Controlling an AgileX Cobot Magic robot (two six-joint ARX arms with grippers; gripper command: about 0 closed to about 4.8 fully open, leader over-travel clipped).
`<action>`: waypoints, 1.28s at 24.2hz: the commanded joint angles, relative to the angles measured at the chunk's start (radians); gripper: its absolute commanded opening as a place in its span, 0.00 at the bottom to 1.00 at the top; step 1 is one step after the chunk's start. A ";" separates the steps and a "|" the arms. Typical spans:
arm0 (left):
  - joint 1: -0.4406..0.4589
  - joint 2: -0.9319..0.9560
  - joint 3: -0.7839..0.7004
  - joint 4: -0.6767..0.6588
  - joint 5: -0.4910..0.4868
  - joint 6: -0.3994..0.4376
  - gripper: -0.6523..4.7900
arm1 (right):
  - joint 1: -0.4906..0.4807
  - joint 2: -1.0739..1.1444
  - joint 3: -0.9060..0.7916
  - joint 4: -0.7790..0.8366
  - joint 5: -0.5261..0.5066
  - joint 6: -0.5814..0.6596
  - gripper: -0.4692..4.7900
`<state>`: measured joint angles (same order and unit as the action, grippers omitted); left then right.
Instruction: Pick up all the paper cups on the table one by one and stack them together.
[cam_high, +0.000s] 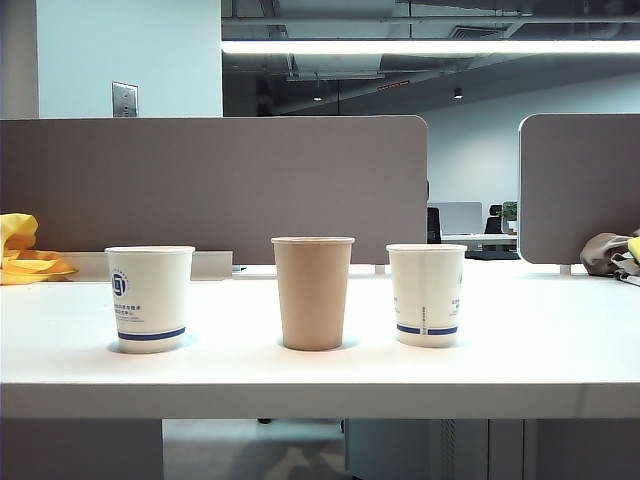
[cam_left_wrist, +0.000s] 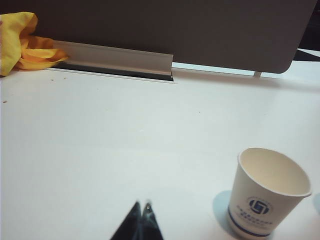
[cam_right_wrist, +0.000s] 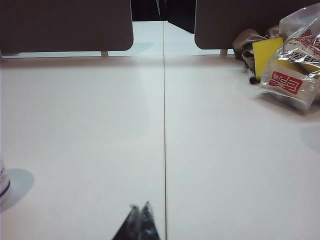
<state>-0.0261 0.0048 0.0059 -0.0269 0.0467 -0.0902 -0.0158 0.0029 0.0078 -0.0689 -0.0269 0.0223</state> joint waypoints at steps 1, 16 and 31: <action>0.001 0.001 0.001 0.003 0.021 -0.075 0.11 | -0.001 -0.001 -0.007 0.014 -0.029 0.040 0.09; 0.001 0.001 0.089 0.083 0.017 -0.074 0.11 | -0.002 -0.001 0.088 0.097 -0.155 0.249 0.09; 0.001 0.036 0.557 -0.220 0.000 0.019 0.11 | -0.002 0.174 0.583 -0.353 -0.291 0.111 0.09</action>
<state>-0.0261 0.0235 0.5419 -0.2462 0.0486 -0.0784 -0.0177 0.1417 0.5503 -0.3859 -0.3138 0.1974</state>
